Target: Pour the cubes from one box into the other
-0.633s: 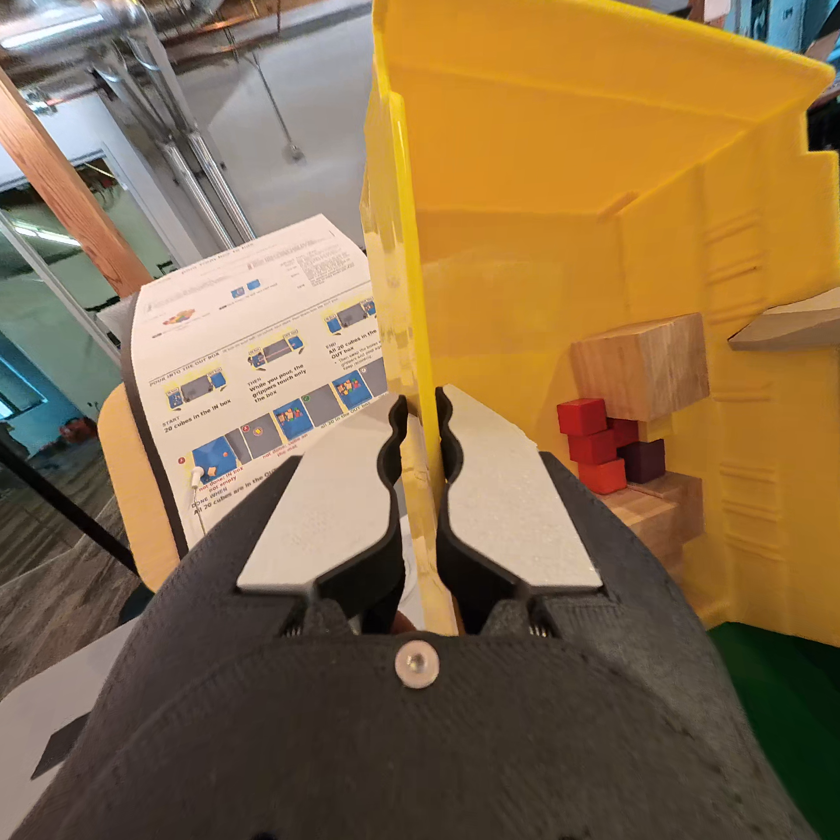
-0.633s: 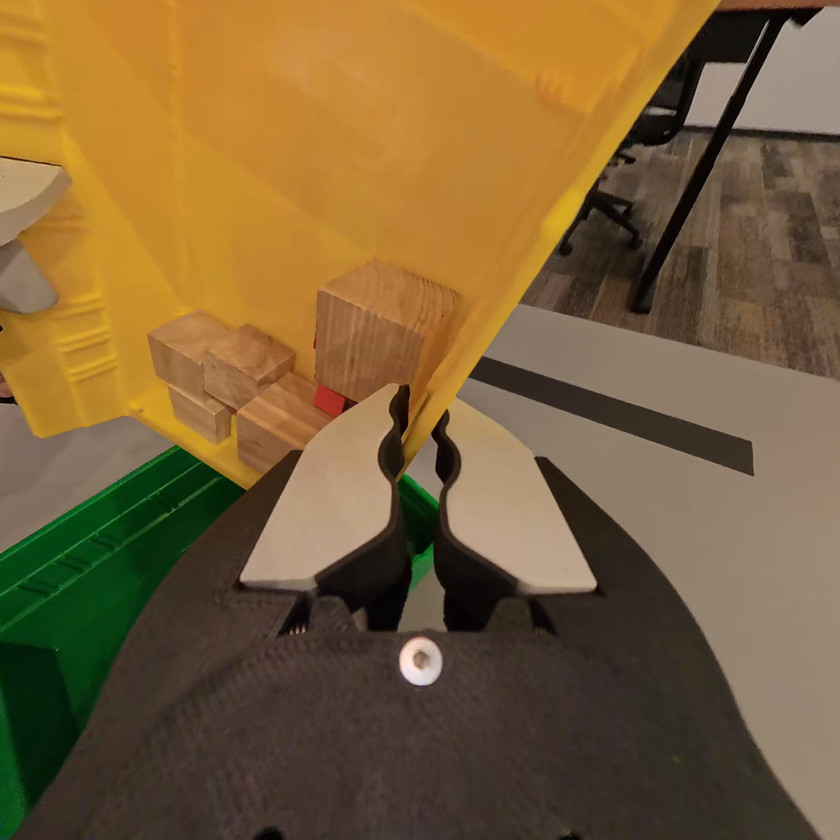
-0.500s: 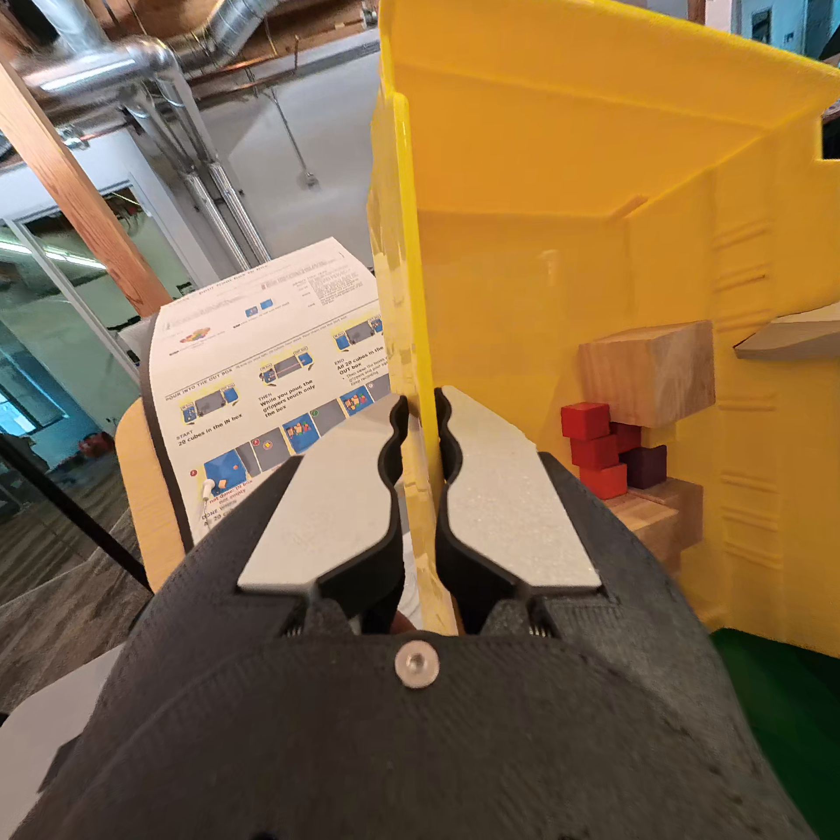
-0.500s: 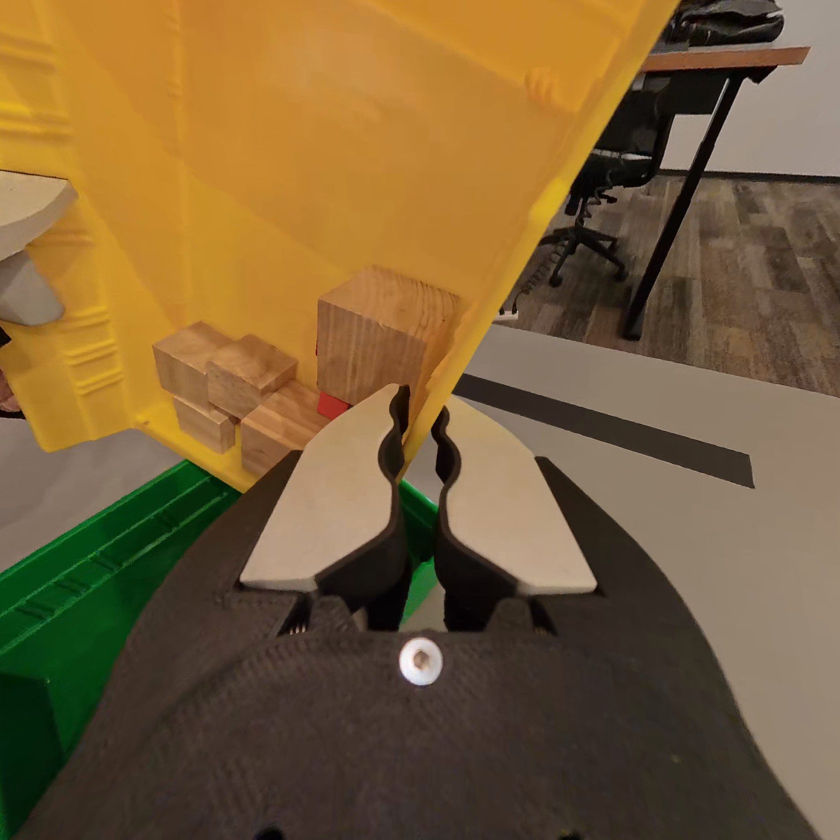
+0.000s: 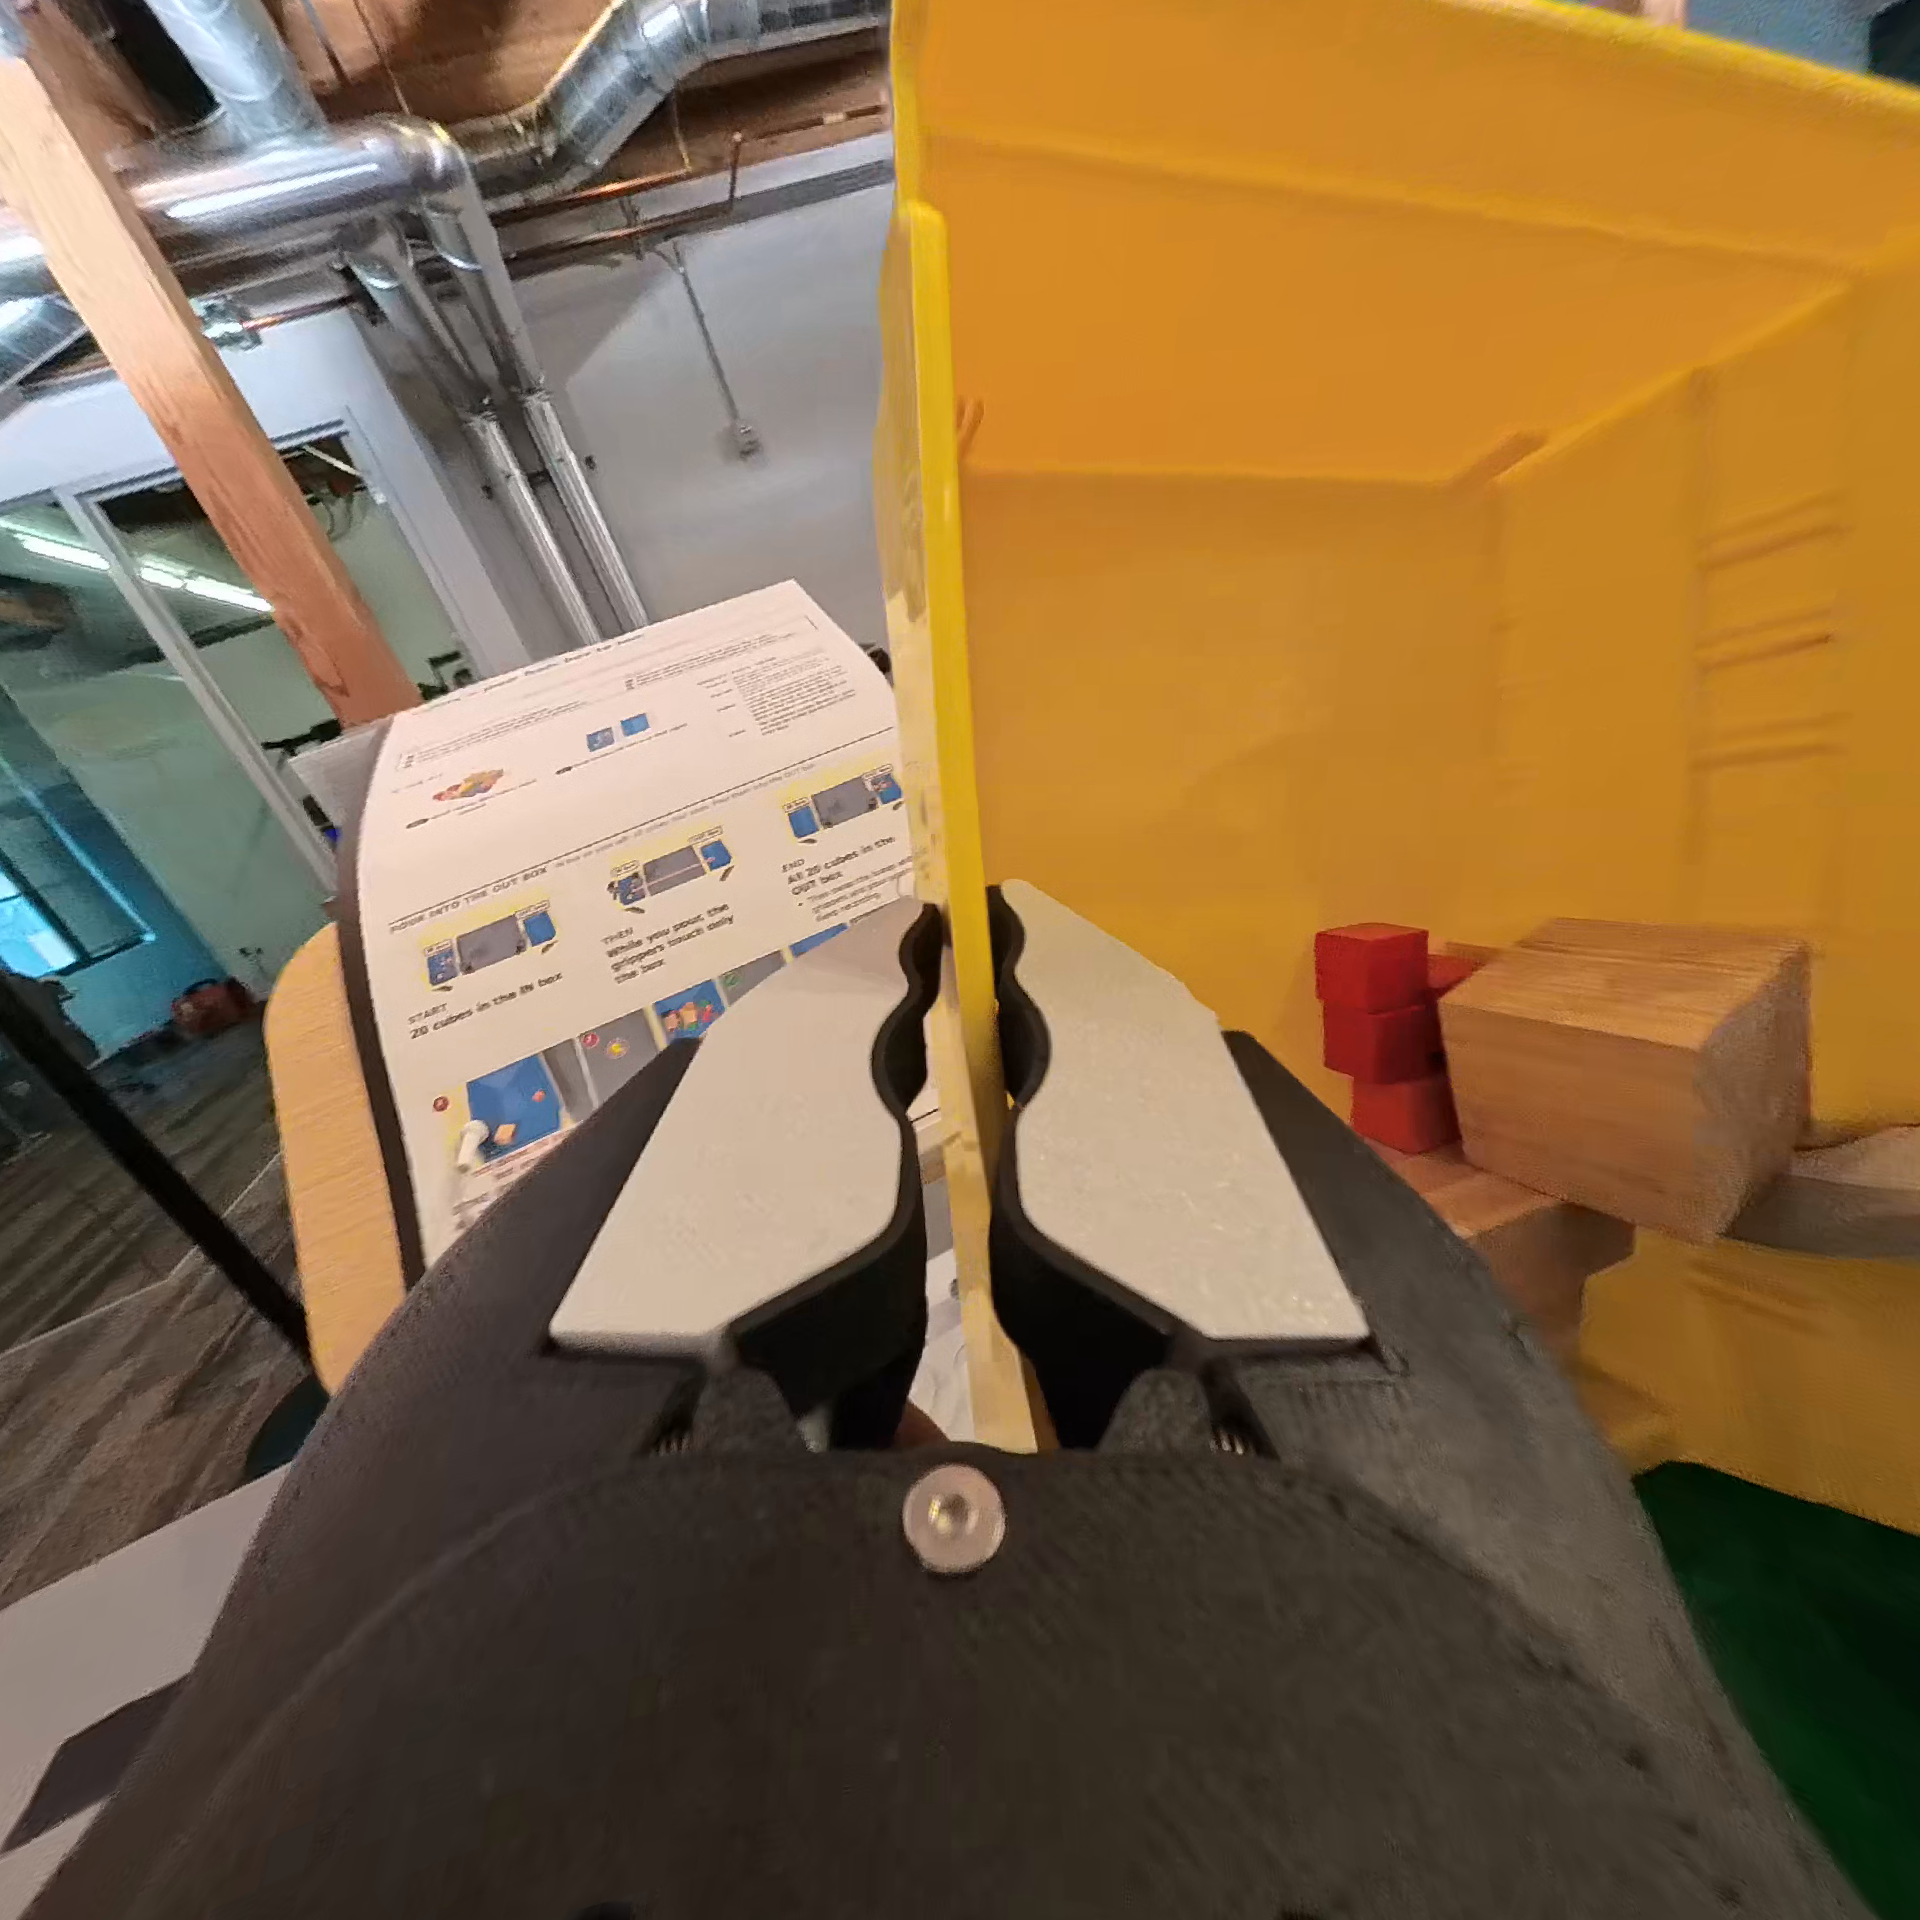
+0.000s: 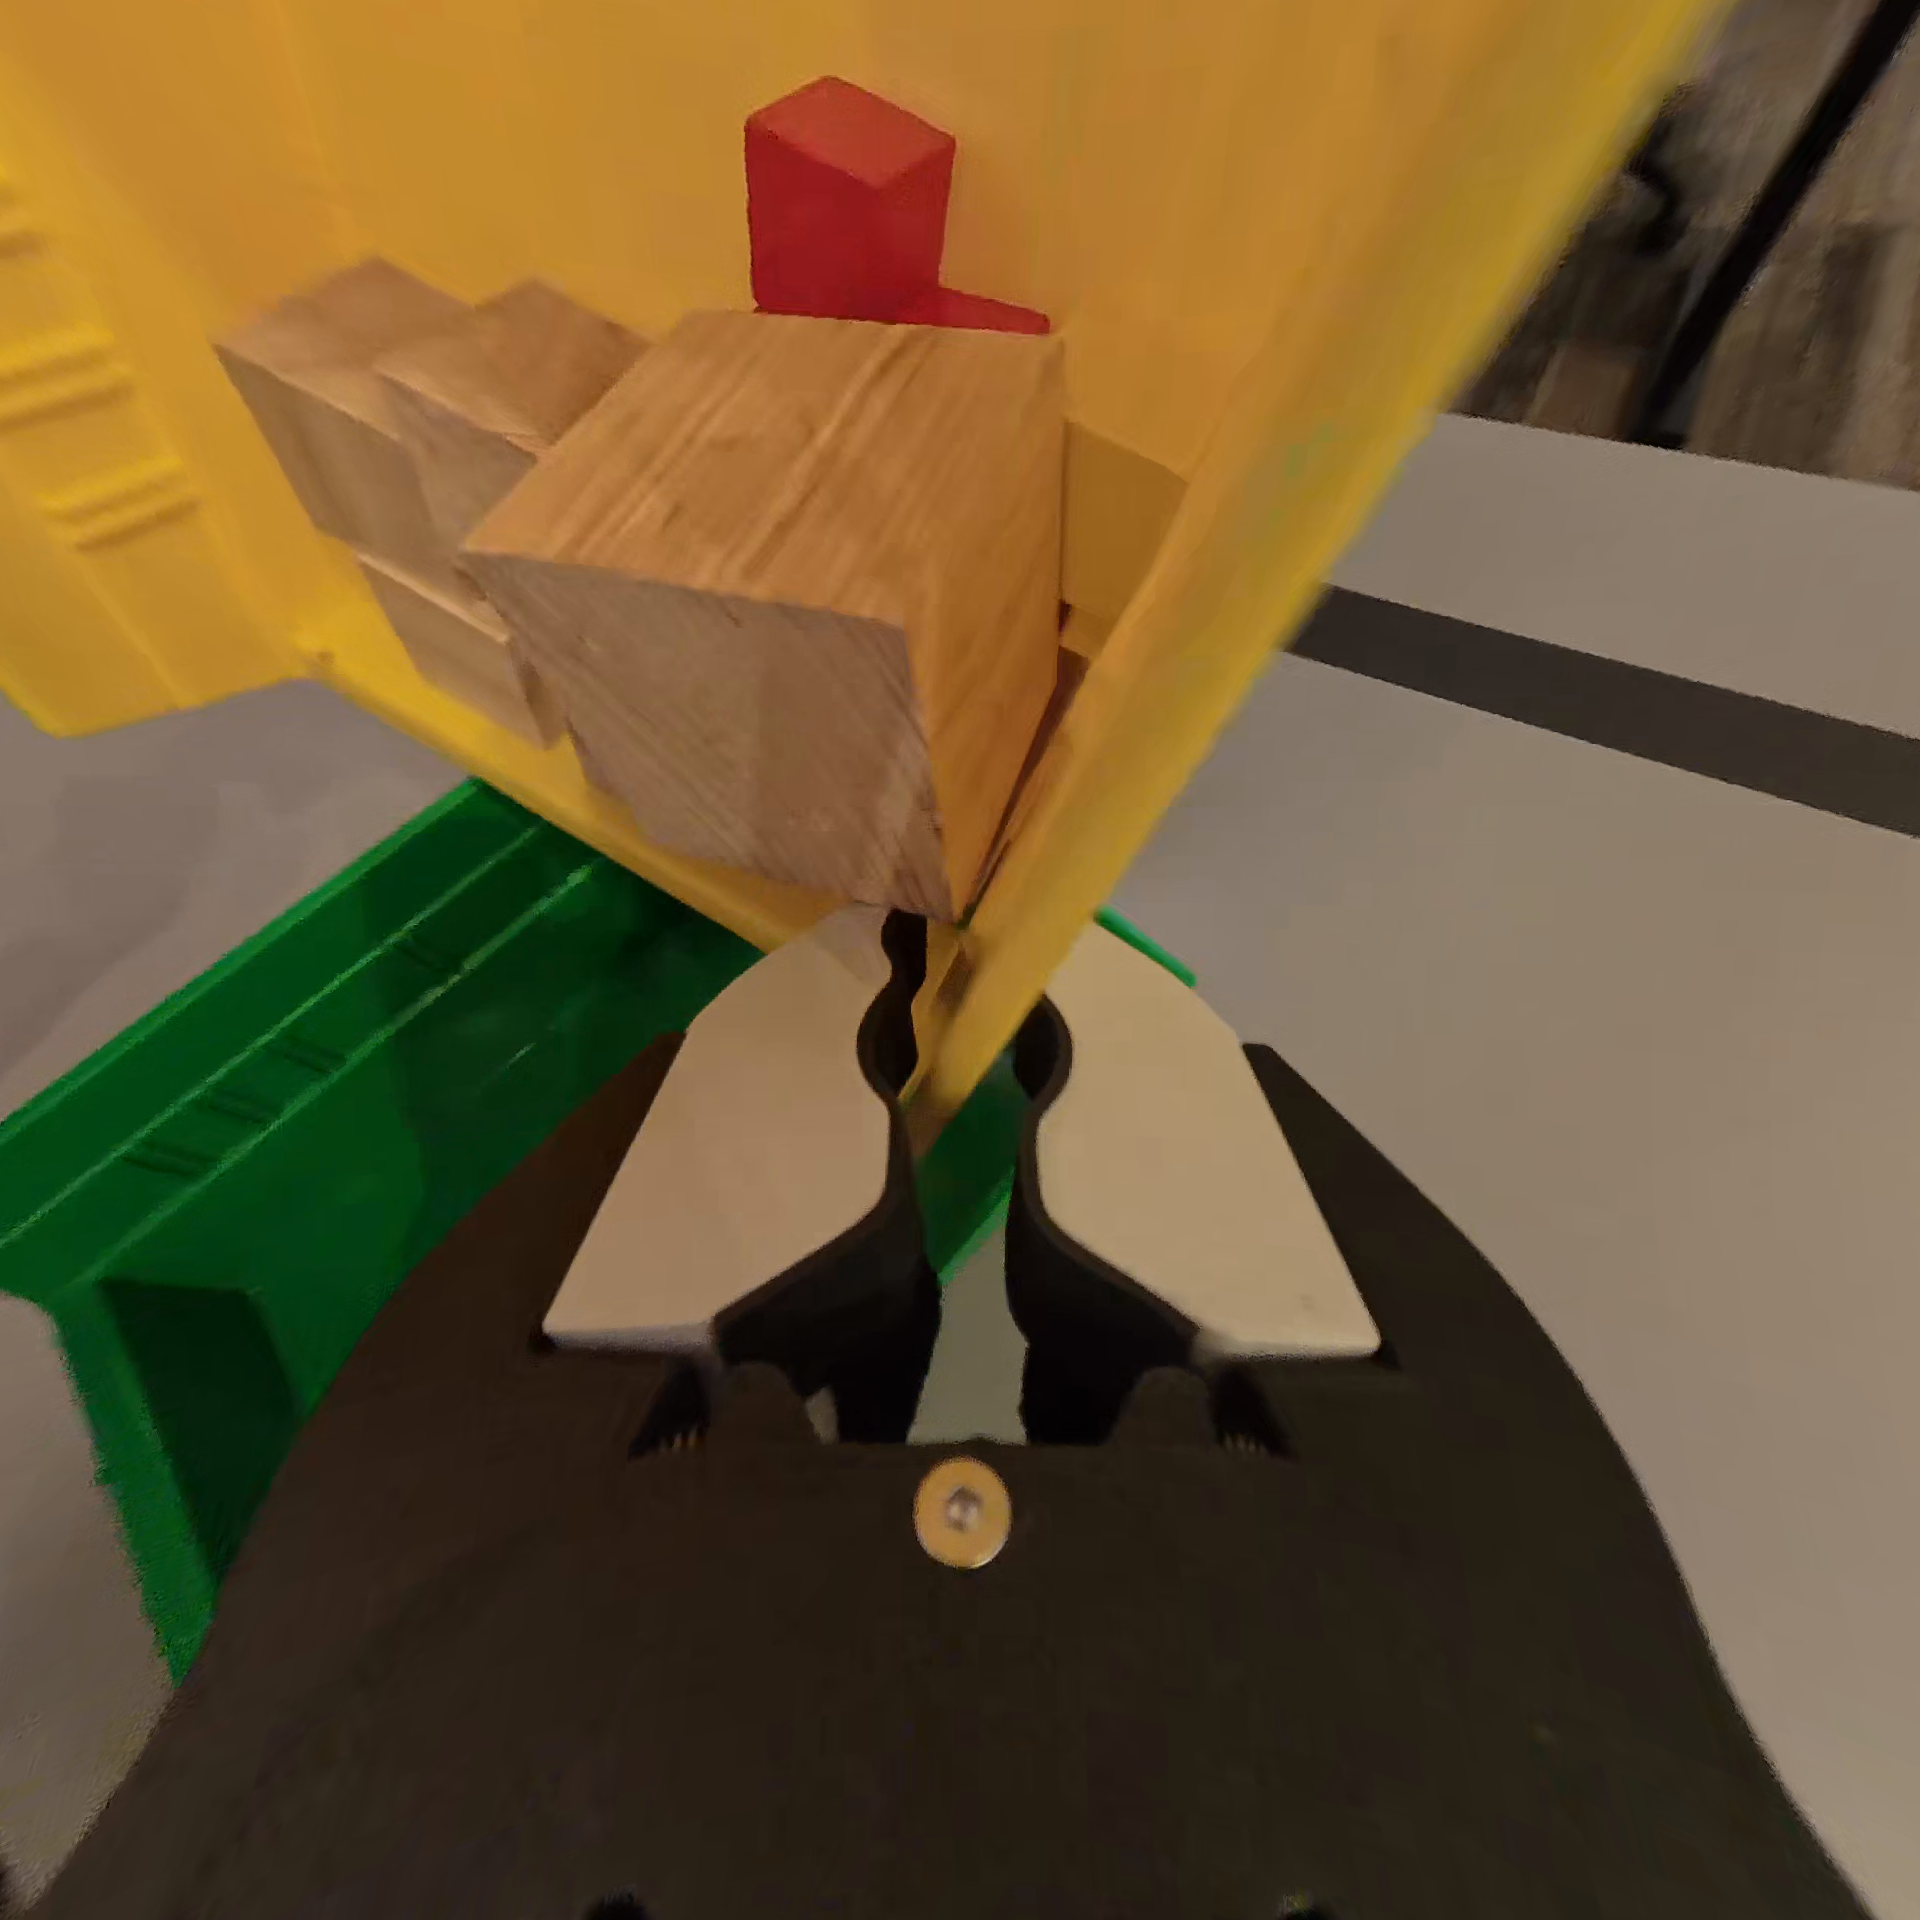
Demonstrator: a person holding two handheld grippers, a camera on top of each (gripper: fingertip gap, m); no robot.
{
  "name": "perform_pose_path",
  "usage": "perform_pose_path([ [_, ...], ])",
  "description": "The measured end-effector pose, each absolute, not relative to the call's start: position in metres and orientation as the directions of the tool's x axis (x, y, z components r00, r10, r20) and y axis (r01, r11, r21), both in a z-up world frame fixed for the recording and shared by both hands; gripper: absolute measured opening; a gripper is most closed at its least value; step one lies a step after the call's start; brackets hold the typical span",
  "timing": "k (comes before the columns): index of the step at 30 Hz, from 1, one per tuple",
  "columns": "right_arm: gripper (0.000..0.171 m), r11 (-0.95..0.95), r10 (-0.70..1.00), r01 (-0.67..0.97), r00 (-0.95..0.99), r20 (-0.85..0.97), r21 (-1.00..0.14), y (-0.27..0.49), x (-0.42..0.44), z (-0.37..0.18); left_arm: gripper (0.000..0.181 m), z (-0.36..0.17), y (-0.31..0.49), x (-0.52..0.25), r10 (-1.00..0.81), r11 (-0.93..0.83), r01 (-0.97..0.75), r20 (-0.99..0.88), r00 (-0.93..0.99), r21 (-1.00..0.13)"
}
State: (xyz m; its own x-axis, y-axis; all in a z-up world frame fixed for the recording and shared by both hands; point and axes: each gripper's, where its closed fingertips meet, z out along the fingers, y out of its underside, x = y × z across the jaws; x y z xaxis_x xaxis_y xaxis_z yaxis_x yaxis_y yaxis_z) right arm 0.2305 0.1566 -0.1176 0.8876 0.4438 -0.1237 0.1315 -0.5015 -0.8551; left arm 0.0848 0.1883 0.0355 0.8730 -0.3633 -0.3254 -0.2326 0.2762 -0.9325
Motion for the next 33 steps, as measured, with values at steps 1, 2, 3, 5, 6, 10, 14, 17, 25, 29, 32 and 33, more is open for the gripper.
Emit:
perform_pose_path([
  [1, 0.010, -0.494, 0.428, 0.121, 0.896, -0.120, -0.861, 0.160, 0.231, -0.118, 0.008, 0.034, 0.189, 0.085, -0.362, 0.284, -0.230, -0.326, 0.873, -0.931],
  [2, 0.008, -0.487, 0.415, 0.098, 0.900, -0.131, -0.868, 0.163, 0.232, -0.118, 0.009, 0.032, 0.190, 0.085, -0.360, 0.288, -0.229, -0.327, 0.874, -0.930],
  [3, 0.007, -0.473, 0.404, 0.083, 0.905, -0.132, -0.877, 0.166, 0.233, -0.117, 0.011, 0.031, 0.189, 0.085, -0.369, 0.296, -0.220, -0.324, 0.871, -0.930],
  [5, 0.005, -0.435, 0.383, 0.079, 0.918, -0.105, -0.897, 0.170, 0.234, -0.114, 0.013, 0.031, 0.187, 0.085, -0.380, 0.325, -0.201, -0.322, 0.867, -0.924],
  [6, 0.004, -0.424, 0.374, 0.072, 0.922, -0.102, -0.903, 0.172, 0.234, -0.114, 0.014, 0.030, 0.186, 0.084, -0.383, 0.339, -0.198, -0.327, 0.864, -0.920],
  [10, 0.000, -0.407, 0.344, -0.021, 0.922, -0.174, -0.913, 0.181, 0.239, -0.114, 0.023, 0.027, 0.184, 0.088, -0.427, 0.350, -0.185, -0.333, 0.841, -0.918],
  [14, 0.000, -0.413, 0.325, -0.033, 0.928, -0.182, -0.910, 0.187, 0.241, -0.117, 0.038, 0.003, 0.190, 0.085, -0.443, 0.245, -0.228, -0.318, 0.838, -0.942],
  [17, 0.000, -0.411, 0.322, -0.037, 0.929, -0.183, -0.911, 0.190, 0.239, -0.115, 0.049, -0.007, 0.192, 0.081, -0.468, 0.169, -0.214, -0.269, 0.842, -0.962],
  [25, 0.000, -0.422, 0.300, -0.059, 0.933, -0.201, -0.905, 0.196, 0.240, -0.115, 0.064, -0.044, 0.195, 0.071, -0.504, -0.099, -0.273, -0.188, 0.843, -0.957],
  [29, 0.000, -0.415, 0.310, -0.065, 0.928, -0.208, -0.907, 0.197, 0.234, -0.115, 0.086, -0.082, 0.175, 0.070, -0.555, -0.354, -0.256, -0.018, 0.832, -0.900],
  [32, 0.000, -0.406, 0.312, -0.071, 0.926, -0.211, -0.911, 0.198, 0.232, -0.110, 0.088, -0.110, 0.151, 0.076, -0.566, -0.513, -0.226, 0.129, 0.814, -0.828],
  [33, 0.000, -0.400, 0.312, -0.063, 0.929, -0.201, -0.914, 0.199, 0.231, -0.108, 0.085, -0.117, 0.144, 0.078, -0.565, -0.560, -0.201, 0.192, 0.803, -0.804],
])
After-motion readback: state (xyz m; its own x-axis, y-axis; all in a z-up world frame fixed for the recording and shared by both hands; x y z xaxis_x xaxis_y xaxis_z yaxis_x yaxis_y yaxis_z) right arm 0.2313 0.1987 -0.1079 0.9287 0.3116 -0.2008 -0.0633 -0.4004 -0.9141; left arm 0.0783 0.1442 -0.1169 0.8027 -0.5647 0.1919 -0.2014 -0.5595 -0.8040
